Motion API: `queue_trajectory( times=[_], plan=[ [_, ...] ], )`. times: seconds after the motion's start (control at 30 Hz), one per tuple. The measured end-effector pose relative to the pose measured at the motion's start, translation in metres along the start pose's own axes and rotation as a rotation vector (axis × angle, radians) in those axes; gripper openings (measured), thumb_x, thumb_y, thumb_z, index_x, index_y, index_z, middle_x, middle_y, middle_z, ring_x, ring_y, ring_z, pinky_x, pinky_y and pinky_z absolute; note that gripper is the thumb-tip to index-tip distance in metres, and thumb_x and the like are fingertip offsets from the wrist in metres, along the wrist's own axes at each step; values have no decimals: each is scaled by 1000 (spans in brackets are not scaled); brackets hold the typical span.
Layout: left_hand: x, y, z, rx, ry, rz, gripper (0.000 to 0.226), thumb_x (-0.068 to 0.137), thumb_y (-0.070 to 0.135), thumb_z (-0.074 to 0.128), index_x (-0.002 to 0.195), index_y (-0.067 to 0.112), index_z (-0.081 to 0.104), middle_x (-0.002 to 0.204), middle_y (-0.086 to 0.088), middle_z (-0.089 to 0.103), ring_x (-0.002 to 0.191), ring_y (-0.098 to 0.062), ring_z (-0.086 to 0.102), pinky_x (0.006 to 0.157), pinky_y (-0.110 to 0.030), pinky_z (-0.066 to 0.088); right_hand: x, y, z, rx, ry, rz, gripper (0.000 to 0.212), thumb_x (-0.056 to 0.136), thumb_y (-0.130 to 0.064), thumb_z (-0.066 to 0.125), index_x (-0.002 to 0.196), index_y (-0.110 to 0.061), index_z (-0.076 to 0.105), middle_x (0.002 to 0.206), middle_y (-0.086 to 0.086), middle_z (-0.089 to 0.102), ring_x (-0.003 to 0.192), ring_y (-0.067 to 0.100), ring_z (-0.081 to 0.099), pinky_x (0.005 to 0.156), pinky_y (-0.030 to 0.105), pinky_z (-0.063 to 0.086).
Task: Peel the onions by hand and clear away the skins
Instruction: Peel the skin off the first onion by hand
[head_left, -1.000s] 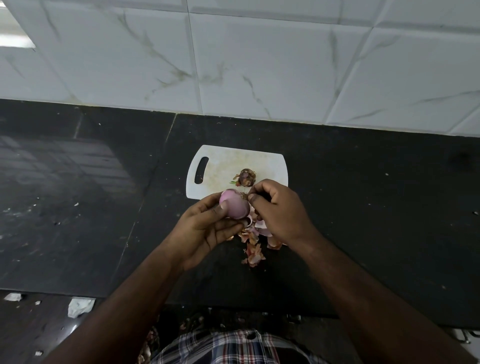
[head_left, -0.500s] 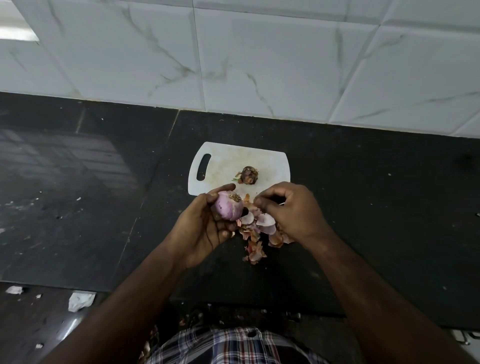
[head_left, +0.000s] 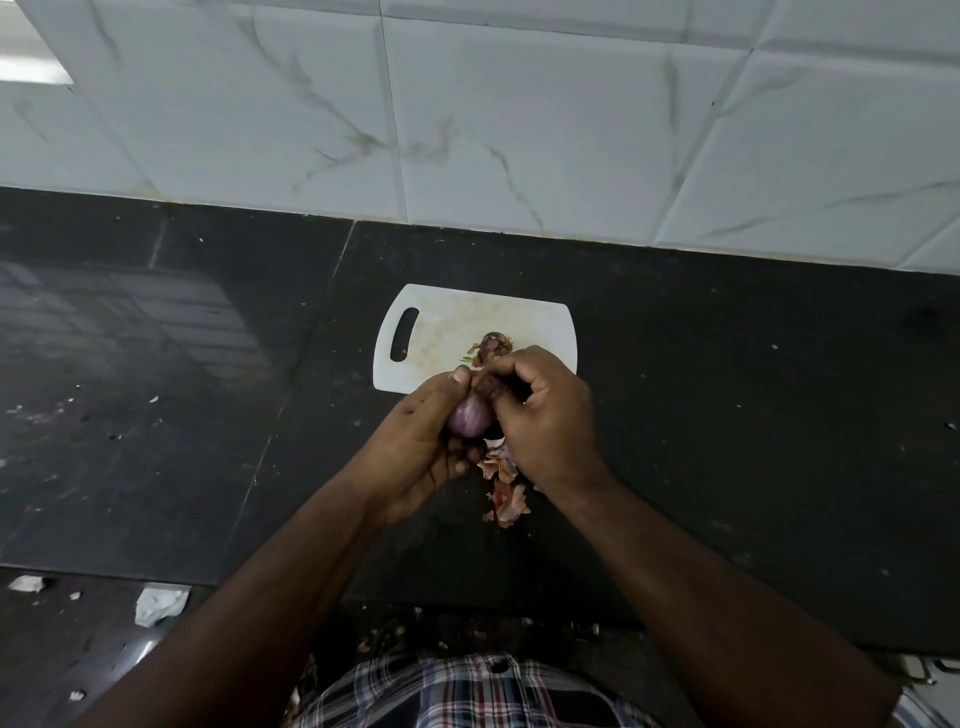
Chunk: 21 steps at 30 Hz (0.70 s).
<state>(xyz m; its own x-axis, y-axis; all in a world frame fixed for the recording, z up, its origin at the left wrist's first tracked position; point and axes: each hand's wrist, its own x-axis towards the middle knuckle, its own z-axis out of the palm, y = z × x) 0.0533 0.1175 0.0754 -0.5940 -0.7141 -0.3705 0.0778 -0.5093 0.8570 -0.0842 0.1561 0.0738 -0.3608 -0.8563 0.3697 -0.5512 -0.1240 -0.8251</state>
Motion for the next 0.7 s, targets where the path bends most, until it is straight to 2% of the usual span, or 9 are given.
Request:
queue_trajectory(
  times=[0.07,0.1,0.2,0.23,0.33,0.43,0.5,0.6,0.7],
  plan=[
    [1,0,0,6,3,3,41,94,50,51,111,13,58,73,-5,64,56,-14,52,50,-23,43,-1,-3,5,-14,26,14,11,87,-16,64,86,-6,69,82,-1,66,78,6,59,72,11,45],
    [1,1,0,-4,3,-1,44,91,51,53,111,12,58,73,-6,63,55,-14,52,48,-23,43,-1,-2,7,-5,12,67,13,90,-17,63,88,-7,69,84,0,68,78,7,60,72,12,47],
    [1,0,-3,-53,-13,-37,55,86,56,53,110,7,62,77,-11,67,52,-13,54,45,-21,44,6,2,3,125,-72,319,14,97,-19,61,95,-10,71,89,2,73,83,16,68,76,34,57],
    [1,0,-4,-57,-16,-51,58,87,57,52,109,5,63,78,-12,68,52,-13,54,46,-21,44,8,4,-3,178,-94,336,12,97,-15,62,96,-11,73,91,2,74,85,16,69,77,36,58],
    [2,-2,-9,-54,-5,-66,62,87,61,50,108,4,65,79,-13,68,53,-14,55,46,-21,43,10,5,-24,220,-252,273,26,95,-1,61,110,-16,75,108,-4,75,104,5,69,92,27,55],
    [3,-4,-10,-36,-16,-56,59,88,63,48,101,8,66,79,-11,67,54,-15,54,48,-23,42,11,1,-33,124,-403,211,29,90,-12,70,118,-19,73,114,-10,73,110,0,65,98,24,51],
    [4,-5,-10,-1,-32,-46,58,90,64,46,98,10,66,80,-11,66,56,-15,53,50,-24,42,11,-1,-29,53,-373,158,27,86,-18,76,112,-22,75,107,-12,72,104,1,65,93,24,52],
    [5,-6,-8,51,-16,-27,63,89,64,45,105,7,64,82,-11,67,58,-15,53,52,-26,41,6,-2,-18,49,-209,104,13,83,-10,76,93,-19,77,90,-11,70,89,5,66,82,27,55],
    [6,-9,-5,112,37,35,55,91,61,48,108,9,58,77,-6,66,58,-16,51,52,-28,40,1,0,-7,-77,-74,9,9,83,-11,70,92,-12,75,87,-11,67,84,5,63,78,19,51]
  ],
)
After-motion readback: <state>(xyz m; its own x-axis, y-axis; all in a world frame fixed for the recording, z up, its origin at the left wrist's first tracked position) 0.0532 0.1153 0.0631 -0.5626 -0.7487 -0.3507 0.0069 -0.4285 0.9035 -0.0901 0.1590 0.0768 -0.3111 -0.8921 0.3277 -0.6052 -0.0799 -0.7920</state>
